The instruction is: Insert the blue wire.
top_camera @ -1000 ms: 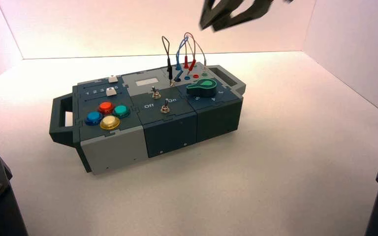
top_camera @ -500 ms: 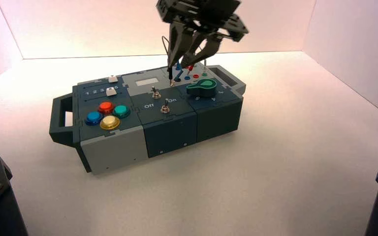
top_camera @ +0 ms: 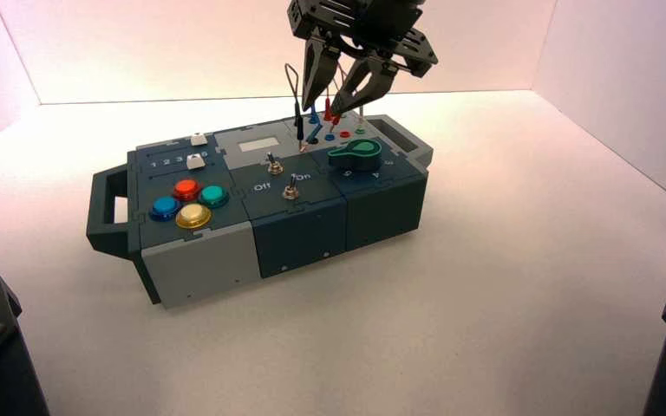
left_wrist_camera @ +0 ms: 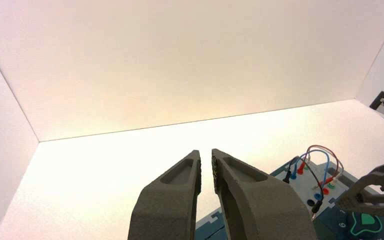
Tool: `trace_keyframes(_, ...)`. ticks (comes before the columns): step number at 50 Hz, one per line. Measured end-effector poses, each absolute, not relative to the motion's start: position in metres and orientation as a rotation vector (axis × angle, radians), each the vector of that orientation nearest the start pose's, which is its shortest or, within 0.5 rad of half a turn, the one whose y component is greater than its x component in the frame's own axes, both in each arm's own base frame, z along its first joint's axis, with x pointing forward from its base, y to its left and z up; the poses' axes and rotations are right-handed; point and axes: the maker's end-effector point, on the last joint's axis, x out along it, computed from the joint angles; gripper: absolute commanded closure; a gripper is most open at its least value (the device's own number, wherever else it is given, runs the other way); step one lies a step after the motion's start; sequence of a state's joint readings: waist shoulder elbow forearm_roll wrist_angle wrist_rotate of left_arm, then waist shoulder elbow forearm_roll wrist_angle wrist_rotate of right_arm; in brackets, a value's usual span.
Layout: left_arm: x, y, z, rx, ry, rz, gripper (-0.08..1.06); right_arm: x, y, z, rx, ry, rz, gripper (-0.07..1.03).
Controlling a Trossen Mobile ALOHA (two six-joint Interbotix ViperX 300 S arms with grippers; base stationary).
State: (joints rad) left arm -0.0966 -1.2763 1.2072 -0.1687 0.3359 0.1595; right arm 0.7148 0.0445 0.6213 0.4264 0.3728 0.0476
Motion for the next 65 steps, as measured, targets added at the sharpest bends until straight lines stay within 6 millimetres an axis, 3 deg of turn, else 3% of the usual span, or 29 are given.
trace_keyframes(65, 0.195, -0.029, 0.251, 0.006, 0.236, -0.152, 0.83, 0.305, 0.278, 0.055, 0.140, 1.097, 0.465, 0.48)
